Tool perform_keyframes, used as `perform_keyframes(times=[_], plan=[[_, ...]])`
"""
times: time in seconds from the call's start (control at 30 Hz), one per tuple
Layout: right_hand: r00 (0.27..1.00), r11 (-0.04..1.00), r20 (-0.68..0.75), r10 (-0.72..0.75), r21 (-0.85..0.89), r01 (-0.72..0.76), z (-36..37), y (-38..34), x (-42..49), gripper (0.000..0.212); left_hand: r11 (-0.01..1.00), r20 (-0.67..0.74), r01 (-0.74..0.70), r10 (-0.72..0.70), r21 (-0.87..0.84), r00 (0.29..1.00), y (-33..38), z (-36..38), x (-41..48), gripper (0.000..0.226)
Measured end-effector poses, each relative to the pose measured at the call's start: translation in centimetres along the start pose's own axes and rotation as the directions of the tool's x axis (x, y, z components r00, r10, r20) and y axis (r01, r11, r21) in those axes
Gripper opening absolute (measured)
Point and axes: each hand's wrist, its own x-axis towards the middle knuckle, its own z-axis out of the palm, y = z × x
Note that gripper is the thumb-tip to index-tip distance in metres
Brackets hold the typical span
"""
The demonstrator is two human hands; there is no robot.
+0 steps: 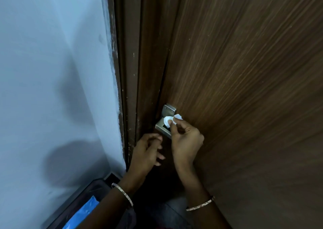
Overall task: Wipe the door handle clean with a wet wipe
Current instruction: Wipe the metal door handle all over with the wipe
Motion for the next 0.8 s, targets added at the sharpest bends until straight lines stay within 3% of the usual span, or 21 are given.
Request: perform_keyframes(times=[0.07,0.17,0.3,0.53,0.63,0.8], plan=[[0.985,0.984,-0.033,-0.170,-0.059,0.167,0.1,0.0,-0.2,0.015,0.927,0.132,0.287,-0.262,-0.243,0.956,1.2,0.4,0.6,0.015],[0.936,0.934,-0.043,-0.348,-0.099,0.343,-0.1,-0.3,0.3,0.019,0.808,0.223,0.427,-0.366,-0.405,0.904,1.6,0.7,1.5,0.014],[0.863,0.845,0.007,-0.505,-0.202,0.495,-0.2,-1.2,1.1,0.026,0.788,0.229,0.452,-0.390,-0.418,0.892,1.2,0.7,1.6,0.024],[0.757,0.632,0.298,-0.582,-0.420,0.651,2.1,-2.9,2.3,0.030,0.779,0.267,0.484,-0.407,-0.398,0.874,1.0,0.5,1.6,0.026],[0.726,0.570,0.355,-0.589,-0.454,0.685,1.3,-3.0,3.1,0.029,0.767,0.315,0.498,-0.395,-0.404,0.863,1.2,0.1,1.7,0.023],[0.772,0.628,0.318,-0.551,-0.451,0.634,-1.2,-1.8,2.4,0.030,0.753,0.333,0.514,-0.401,-0.411,0.853,1.3,-0.4,2.0,0.027]])
